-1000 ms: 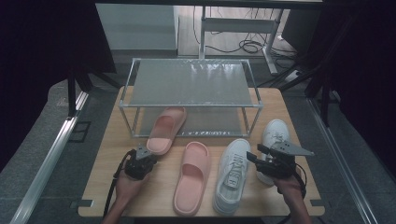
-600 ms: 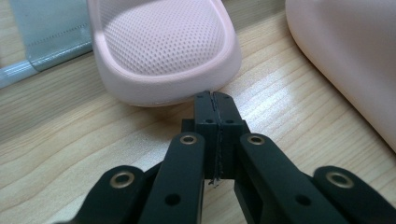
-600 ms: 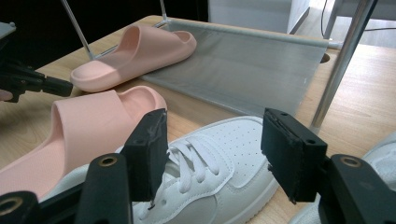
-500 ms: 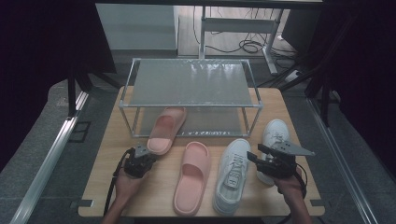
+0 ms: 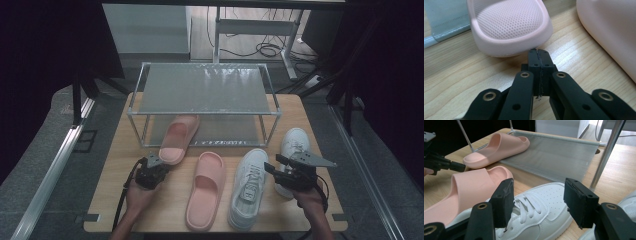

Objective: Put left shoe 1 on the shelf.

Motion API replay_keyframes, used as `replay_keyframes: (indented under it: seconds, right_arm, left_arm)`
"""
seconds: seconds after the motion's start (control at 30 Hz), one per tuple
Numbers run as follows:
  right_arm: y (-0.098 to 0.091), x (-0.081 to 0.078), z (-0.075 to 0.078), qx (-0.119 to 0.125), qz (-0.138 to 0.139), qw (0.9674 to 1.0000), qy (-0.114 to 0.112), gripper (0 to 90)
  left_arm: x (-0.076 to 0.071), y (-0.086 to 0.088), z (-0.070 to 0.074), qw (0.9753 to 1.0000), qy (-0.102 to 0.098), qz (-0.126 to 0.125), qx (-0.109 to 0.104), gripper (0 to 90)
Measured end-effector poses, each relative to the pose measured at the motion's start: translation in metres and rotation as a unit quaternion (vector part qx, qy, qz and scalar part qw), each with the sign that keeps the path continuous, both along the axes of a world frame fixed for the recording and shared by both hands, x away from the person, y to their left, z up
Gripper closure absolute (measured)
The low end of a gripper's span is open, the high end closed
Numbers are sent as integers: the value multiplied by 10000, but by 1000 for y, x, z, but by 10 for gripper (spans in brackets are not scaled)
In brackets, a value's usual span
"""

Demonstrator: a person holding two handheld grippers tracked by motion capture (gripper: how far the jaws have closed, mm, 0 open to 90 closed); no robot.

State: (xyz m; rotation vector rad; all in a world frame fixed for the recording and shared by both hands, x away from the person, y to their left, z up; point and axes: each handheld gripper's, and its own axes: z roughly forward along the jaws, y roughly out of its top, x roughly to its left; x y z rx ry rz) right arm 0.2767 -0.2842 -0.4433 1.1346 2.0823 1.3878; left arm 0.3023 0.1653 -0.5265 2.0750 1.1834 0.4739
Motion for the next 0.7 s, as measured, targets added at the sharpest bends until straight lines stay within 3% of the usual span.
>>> replay_keyframes:
  seconds: [0.7]
  right_arm:
    - [-1,0,0,-3,-18,10000,3,416]
  left_arm:
    - [22,-16,-1,10000,19,-15,84,900]
